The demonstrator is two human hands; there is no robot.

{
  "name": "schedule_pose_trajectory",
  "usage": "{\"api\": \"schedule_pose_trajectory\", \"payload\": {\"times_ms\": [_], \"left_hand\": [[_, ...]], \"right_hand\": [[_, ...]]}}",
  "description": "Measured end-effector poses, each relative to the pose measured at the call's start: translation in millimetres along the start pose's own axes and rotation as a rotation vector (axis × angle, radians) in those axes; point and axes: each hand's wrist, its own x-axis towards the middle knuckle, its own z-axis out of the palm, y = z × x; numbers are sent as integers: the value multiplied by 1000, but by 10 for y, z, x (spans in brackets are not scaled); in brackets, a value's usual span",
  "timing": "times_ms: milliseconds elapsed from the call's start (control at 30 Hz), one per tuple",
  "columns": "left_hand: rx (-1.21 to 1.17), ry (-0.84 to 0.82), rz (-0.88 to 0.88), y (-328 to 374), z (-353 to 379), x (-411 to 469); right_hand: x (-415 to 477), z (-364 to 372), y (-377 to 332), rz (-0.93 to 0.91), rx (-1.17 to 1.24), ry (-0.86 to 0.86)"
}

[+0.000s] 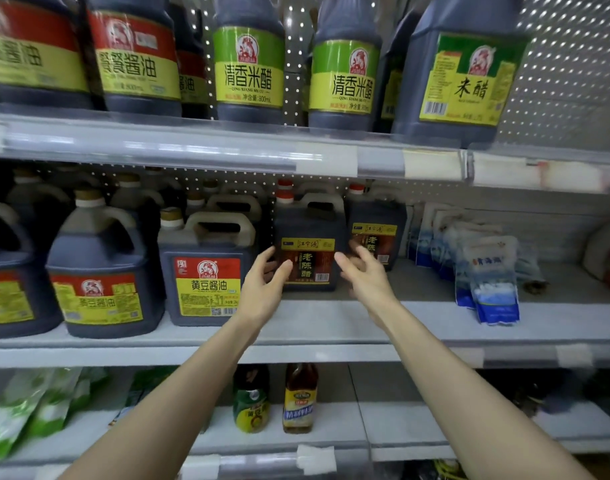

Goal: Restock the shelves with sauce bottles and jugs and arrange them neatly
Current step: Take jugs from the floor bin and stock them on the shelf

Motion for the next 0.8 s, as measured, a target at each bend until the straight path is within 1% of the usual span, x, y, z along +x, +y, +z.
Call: {"api": "schedule_pose_trajectory", "payload": {"times_ms": [233,333,500,667,800], "left_hand": [[88,-108,-34,-48,-247,-631],[102,-146,-97,-176,-305,-870],[88,-153,-154,-528,-308,-1196],[100,-182,-264,-1149,-215,-1586],[101,-201,-390,-1749,-161,-1925]], "right_hand": [[-744,52,-5,66,-37,13],[-1005,91,136,104,-41,-18],[-1331,139,475,156,-6,-51],[-1660,192,1123,261,-7,-92],[-1899,219,1824,372,-29,-87]]}}
